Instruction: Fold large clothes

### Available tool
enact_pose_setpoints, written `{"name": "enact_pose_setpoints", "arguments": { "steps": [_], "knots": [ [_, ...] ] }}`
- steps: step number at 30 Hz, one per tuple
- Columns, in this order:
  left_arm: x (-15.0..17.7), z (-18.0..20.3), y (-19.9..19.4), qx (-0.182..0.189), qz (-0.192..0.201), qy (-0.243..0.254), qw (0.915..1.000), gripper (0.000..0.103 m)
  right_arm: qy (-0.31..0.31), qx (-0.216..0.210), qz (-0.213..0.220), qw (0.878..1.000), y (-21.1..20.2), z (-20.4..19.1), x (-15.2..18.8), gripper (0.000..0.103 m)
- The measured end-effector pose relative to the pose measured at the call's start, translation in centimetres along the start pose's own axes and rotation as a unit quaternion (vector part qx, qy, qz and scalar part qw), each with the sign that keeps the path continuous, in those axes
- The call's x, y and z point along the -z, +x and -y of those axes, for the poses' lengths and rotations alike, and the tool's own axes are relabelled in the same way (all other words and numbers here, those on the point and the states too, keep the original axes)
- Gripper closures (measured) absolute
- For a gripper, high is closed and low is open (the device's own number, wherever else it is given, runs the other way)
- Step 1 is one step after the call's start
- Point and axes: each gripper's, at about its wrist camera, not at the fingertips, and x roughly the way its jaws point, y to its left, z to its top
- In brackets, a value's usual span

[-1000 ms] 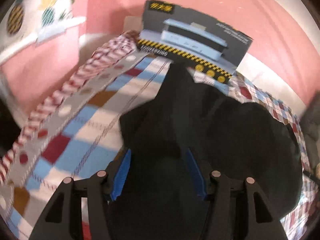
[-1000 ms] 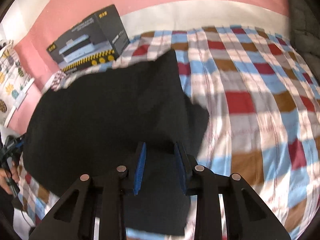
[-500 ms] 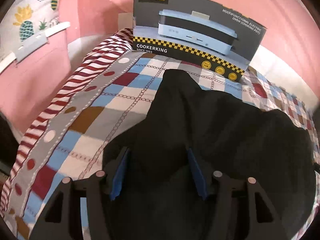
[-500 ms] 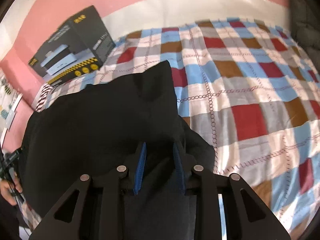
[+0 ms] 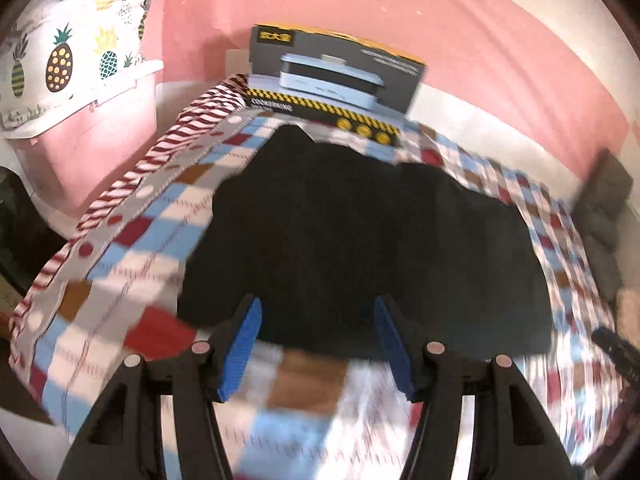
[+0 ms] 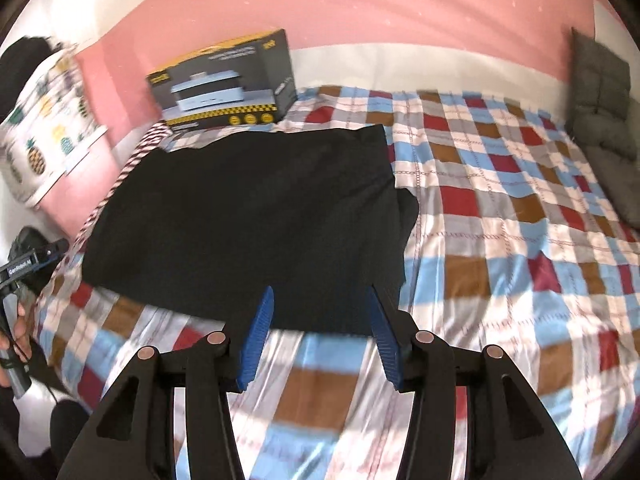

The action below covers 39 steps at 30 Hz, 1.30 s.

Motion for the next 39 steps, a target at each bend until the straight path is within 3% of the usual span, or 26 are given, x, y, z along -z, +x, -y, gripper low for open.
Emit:
{"name": "enact_pose_setpoints", "arguments": {
  "steps": [6, 17, 39],
  "knots": [
    [4.5, 3.4, -5.5, -0.006, 0.008, 0.039, 0.9992, 0.041, -0.020, -0.005, 0.019, 1.000, -4.6, -2.6, 3.5, 0.054],
    [10.0, 6.5, -10.3, 0.003, 0.004, 0.046, 0.9989, 0.033, -0.055, -0.007, 0.027, 0.998, -9.4, -6.0, 8.5, 0.054],
    [11.7, 7.0, -12.2, 0.025, 0.008, 0.031, 0.9992, 0.033, -0.067, -0.002, 0.023, 0.997, -10.8, -7.5, 10.3, 0.054]
  ]
}}
